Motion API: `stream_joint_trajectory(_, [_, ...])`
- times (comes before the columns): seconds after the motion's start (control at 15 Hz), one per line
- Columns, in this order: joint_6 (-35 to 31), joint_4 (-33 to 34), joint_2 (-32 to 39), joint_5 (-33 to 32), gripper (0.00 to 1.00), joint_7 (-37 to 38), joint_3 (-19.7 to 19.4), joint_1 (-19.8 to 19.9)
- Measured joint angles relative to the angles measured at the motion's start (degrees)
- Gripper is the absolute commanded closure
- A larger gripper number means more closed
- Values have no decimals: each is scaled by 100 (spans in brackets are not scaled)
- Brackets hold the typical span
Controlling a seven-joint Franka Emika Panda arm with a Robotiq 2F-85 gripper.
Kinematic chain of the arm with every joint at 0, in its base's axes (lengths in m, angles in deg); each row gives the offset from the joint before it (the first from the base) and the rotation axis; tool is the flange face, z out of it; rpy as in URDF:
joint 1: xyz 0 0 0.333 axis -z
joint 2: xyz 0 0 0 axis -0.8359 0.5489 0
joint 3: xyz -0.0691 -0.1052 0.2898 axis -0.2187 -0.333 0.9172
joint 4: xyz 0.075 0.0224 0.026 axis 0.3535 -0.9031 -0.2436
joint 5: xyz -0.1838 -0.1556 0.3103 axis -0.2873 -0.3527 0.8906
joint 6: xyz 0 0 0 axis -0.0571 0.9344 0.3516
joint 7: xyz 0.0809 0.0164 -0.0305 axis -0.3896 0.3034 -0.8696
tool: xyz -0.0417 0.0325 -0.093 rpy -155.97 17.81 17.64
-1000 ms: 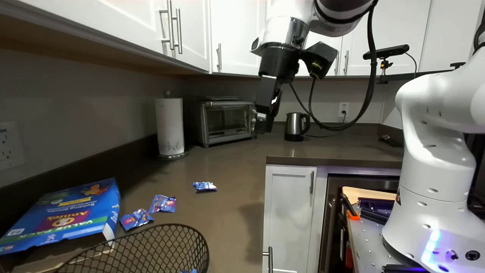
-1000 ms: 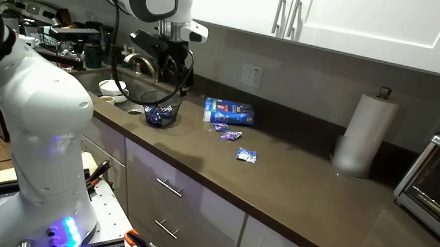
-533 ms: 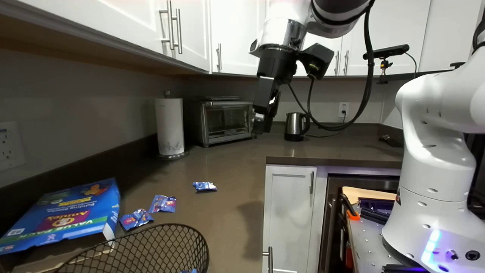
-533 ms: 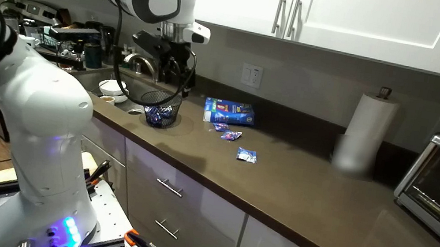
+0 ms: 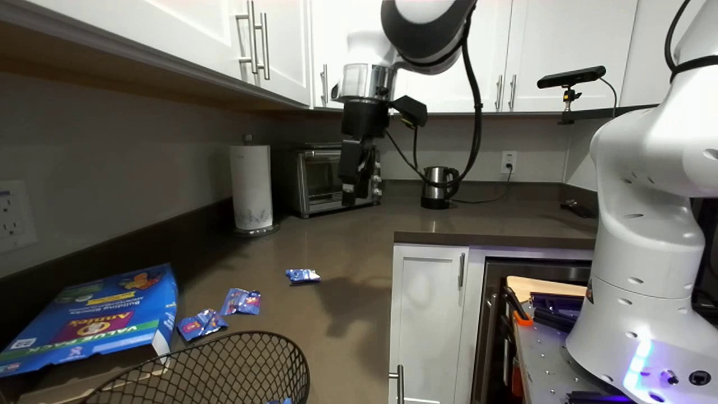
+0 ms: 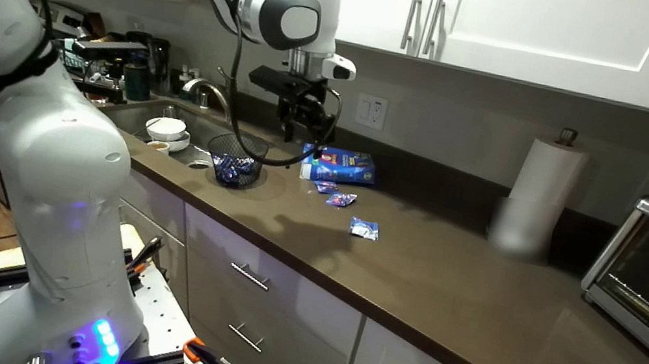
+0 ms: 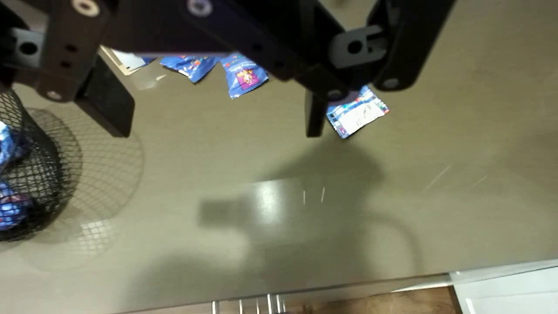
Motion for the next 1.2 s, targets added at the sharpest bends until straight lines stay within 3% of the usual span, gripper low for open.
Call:
stream_joint_trajectory(0.53, [-8, 1625, 2248, -183, 0, -528, -138, 186])
stream_joint_trajectory(1.2, [127, 3467, 4297, -532, 0, -529, -202, 511])
